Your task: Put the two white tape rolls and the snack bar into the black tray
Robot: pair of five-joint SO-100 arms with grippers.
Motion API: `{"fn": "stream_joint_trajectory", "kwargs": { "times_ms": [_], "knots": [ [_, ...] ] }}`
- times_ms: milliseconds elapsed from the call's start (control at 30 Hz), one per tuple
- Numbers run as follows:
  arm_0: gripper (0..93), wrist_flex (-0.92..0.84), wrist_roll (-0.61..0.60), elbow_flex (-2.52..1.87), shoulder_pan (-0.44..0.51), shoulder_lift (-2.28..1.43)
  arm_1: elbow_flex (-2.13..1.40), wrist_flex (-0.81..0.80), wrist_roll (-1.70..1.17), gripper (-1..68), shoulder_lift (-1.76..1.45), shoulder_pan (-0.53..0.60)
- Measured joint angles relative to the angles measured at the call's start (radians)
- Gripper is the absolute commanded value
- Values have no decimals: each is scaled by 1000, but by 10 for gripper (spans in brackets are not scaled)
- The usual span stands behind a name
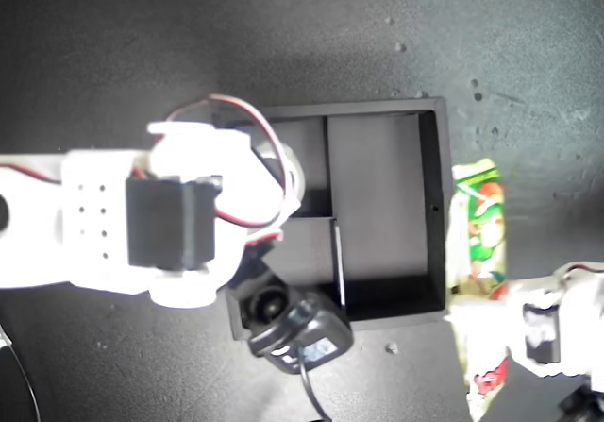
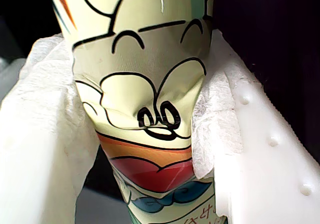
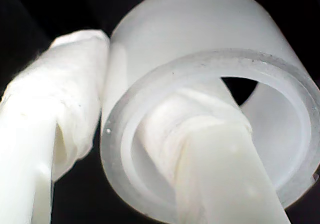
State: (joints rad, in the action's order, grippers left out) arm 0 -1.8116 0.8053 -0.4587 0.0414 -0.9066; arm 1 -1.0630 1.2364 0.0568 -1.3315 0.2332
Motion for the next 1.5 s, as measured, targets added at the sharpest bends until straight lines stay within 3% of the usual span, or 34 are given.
{"fn": "stream_joint_trajectory", "kwargs": {
  "times_ms": [367, 567, 900, 1033, 1133, 1167, 1333, 1500],
  "knots": [
    [2, -3, 5, 40, 0, 69, 169, 2, -5, 48, 190, -21],
    [164, -3, 2, 40, -2, 69, 169, 26, -5, 167, 190, -38],
    [188, -3, -17, -31, -11, 11, 199, 98, 0, 244, 190, -58],
    [188, -3, -23, -107, -21, -100, 298, 224, 0, 183, 190, -55],
    [188, -3, -18, -219, -20, -264, 440, 387, 5, 24, 190, -72],
    [187, -3, -5, -268, -9, -330, 494, 442, 32, 1, 190, -81],
    [183, 18, 152, -629, 112, -706, 479, 549, 207, -3, 77, -117],
    [180, 296, 333, -1129, 279, -1072, 229, 558, 483, -4, -166, -184]
  ]
}}
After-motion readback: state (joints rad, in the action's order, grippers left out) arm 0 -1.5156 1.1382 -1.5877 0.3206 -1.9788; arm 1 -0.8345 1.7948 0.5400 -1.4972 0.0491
